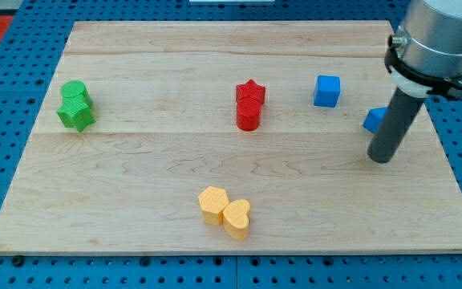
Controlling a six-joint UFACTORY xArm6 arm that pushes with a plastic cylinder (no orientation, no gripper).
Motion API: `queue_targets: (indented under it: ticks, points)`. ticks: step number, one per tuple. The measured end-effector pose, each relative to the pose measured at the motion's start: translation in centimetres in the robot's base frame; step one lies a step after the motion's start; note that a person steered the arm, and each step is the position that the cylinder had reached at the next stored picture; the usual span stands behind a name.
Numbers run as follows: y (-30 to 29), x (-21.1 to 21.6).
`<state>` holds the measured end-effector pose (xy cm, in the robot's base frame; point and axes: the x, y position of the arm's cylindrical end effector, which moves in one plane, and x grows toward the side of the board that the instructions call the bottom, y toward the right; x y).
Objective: Move blue triangle slightly down and up
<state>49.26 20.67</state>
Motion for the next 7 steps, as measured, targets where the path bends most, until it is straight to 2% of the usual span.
queue_targets:
  ticks: [1, 4, 6, 7]
  points:
    - [2.2, -1.3]
    - [0.6, -4.3]
    - [0.6, -4.9]
    - [0.6, -3.6]
